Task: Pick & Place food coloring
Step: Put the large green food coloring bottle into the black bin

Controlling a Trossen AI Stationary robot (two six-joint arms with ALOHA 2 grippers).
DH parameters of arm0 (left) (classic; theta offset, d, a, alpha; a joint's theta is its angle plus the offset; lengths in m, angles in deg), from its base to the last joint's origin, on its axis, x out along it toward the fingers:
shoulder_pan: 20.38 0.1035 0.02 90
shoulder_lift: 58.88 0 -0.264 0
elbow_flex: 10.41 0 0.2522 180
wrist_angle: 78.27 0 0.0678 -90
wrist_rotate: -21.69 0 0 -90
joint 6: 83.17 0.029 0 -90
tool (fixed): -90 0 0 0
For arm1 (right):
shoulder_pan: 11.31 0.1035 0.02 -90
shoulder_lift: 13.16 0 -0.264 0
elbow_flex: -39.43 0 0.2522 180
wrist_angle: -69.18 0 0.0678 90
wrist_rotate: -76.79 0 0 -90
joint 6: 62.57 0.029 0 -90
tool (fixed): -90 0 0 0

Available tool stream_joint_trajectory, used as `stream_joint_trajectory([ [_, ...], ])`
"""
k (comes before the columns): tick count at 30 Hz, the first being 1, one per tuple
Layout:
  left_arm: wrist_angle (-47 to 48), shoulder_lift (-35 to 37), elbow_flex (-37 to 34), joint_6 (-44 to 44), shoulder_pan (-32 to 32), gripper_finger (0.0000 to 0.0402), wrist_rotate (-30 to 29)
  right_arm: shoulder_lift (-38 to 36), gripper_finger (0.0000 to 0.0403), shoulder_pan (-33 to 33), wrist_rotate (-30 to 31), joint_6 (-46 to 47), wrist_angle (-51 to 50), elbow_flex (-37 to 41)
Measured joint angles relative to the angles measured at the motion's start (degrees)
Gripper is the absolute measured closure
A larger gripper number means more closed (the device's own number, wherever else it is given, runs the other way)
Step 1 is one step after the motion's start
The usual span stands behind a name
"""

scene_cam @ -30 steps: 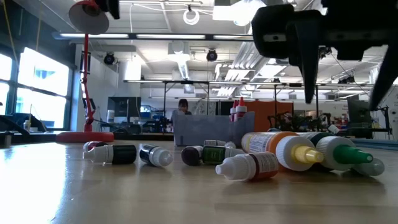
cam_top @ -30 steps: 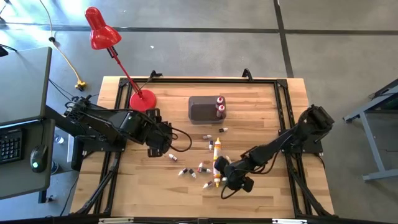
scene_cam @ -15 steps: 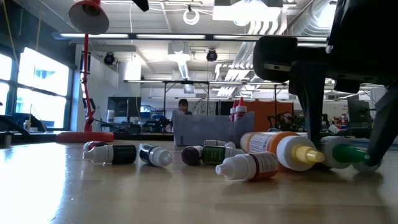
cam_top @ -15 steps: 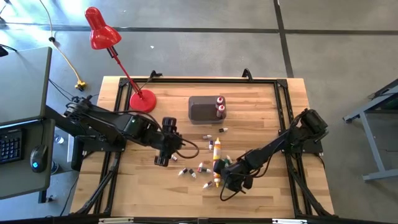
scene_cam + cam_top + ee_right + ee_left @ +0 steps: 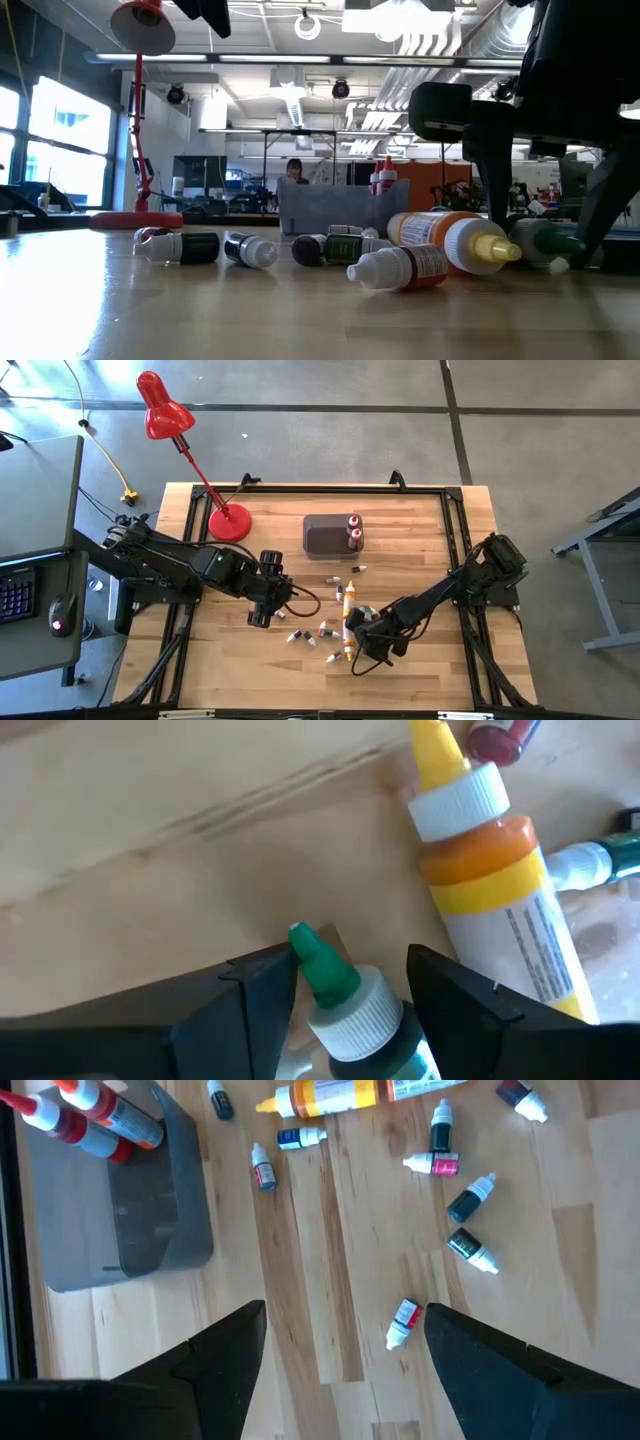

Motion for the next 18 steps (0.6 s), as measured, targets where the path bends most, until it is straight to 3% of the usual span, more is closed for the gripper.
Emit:
stream_joint_trajectory([
  [7,0.09,0.0,0.0,-0.54,0.0,0.0133,0.0,0.0,0.0221,-1.92,0.63,-4.62,0.73,0.0],
  [12,0.09,0.0,-0.02,-0.54,0.0,0.0133,-0.02,0.0,0.0228,-4.94,-3.98,-4.32,5.76,0.0],
  [18,0.51,0.0,-0.01,-0.54,0.0,0.0133,-0.02,-0.04,0.0233,-7.23,-3.89,-6.67,4.62,0.0],
])
